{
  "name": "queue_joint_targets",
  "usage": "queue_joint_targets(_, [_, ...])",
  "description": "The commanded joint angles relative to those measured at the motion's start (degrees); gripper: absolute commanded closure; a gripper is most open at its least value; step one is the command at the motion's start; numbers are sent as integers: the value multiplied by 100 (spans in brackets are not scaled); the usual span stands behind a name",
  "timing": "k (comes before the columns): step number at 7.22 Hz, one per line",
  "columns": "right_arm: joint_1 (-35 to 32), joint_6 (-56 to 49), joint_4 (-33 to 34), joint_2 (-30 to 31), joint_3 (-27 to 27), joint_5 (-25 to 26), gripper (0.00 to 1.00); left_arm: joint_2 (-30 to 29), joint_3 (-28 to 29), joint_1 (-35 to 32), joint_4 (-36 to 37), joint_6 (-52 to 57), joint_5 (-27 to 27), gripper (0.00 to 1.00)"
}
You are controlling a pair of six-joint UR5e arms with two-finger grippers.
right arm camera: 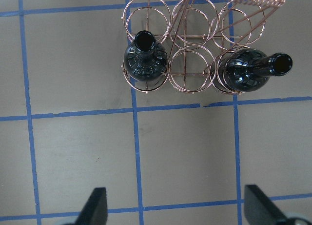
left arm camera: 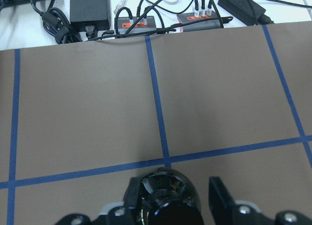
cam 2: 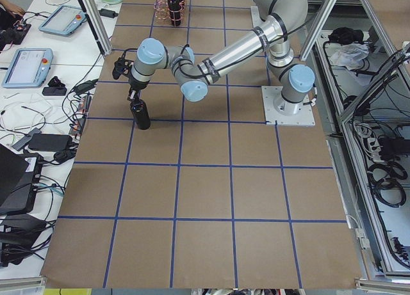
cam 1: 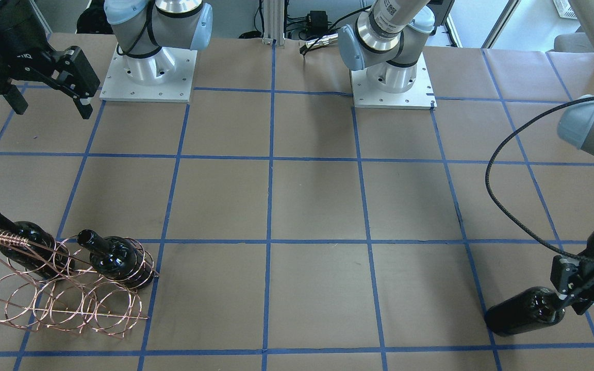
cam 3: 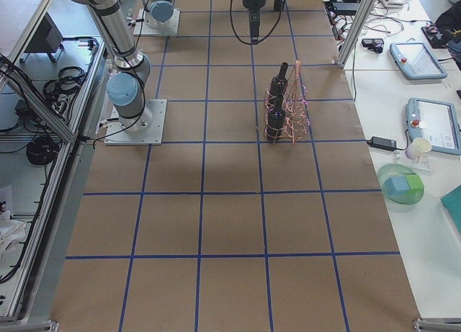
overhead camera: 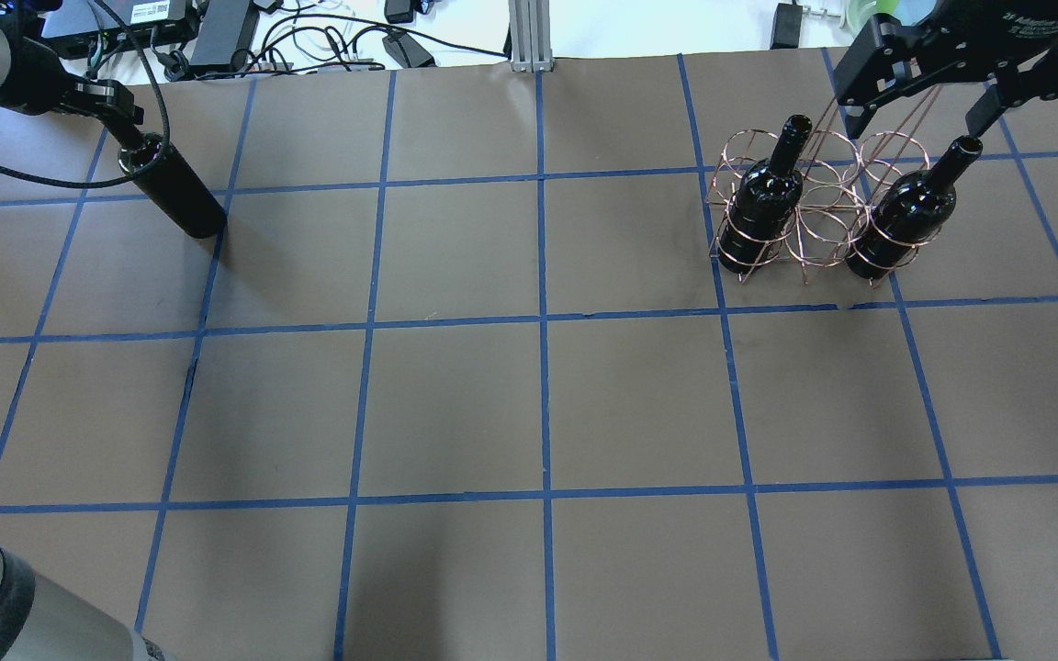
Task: Place wine into wine basket
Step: 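Carry the dark bottle with the left gripper toward the table center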
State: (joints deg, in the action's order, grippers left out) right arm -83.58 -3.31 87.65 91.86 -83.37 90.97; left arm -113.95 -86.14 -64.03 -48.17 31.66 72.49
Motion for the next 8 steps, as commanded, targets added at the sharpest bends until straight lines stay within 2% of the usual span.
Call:
queue_joint_targets(1, [0,-3,16,-2,-12,17,0,-5,-8,-4,10,77,2,77])
queue_joint_targets(3, [0,6,16,-2,-12,17,0,117,18,-47,45,43,2,85])
queue_joint_targets(5, [0,14,16,-28,-12,-1,0,468,9,-502,-121,-498,133,85])
queue_joint_targets(8, [0,94,24,-2,-56,-10,0,1249,-139,-2037,-902,-2333,1203,85])
